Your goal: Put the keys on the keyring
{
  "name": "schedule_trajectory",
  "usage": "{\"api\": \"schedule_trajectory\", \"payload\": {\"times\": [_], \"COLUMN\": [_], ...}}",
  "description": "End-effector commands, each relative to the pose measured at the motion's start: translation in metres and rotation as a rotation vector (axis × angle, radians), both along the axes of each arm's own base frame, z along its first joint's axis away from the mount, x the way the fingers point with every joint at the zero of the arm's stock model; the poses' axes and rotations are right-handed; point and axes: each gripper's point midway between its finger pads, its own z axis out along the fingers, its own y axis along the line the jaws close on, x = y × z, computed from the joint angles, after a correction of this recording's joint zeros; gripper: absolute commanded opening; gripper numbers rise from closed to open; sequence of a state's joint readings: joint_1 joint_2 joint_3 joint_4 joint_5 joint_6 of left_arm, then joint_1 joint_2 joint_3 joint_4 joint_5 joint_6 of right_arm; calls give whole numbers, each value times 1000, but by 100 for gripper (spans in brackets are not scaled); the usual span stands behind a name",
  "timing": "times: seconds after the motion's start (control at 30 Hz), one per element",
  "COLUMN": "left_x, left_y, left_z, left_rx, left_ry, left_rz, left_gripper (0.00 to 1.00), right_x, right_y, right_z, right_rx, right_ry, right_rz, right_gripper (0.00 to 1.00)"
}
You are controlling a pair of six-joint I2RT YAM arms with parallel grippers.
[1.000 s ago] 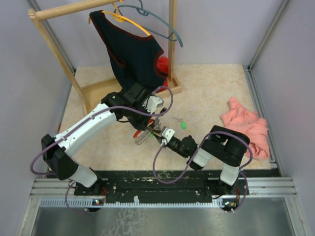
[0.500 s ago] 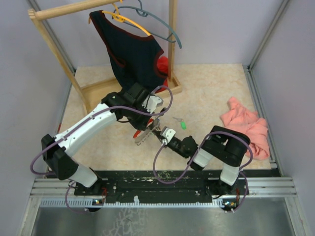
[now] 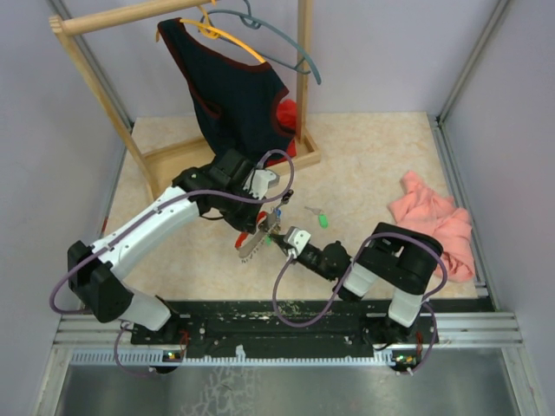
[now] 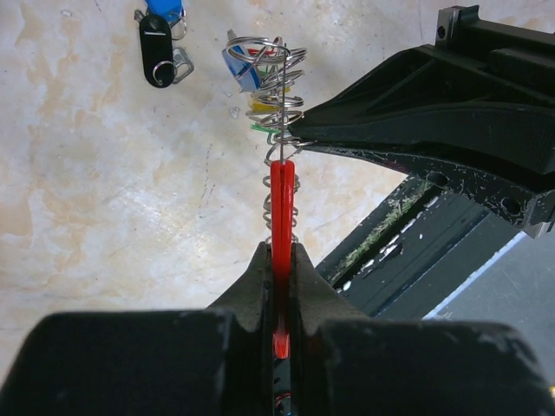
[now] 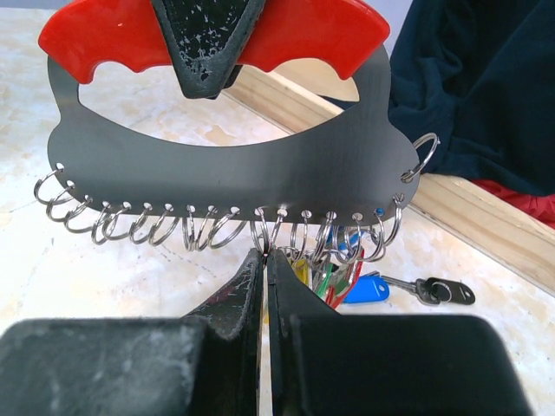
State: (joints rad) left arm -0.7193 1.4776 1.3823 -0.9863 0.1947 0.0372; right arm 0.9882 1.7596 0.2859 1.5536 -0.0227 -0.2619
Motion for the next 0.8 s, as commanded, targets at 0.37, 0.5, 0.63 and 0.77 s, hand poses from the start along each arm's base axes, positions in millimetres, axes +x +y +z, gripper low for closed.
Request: {"api": "schedule_trajectory", "payload": {"times": [0.37,0.5,0.63,0.77], "left_x": [1,-2,-3,-1], "left_y": [-18,-18,-15,-13], "left_z": [10,14,18,19], "left_rx": [-248,-285,-281,-254], "left_ry": [-24,-27,-45,-50], "left_rz": [28,21,10,4], "left_gripper": [0,0,0,0], "right_x": [-19,-10,-6,-13], "right_y": [3,-6,-16,-17], "right_z": [65,62,62,70], "right_rx": [192,190,181,189], "right_ry": [-118,-106,-116,-145], "right_rz": [72,3,-43,-16], "right_gripper": [0,3,21,24]}}
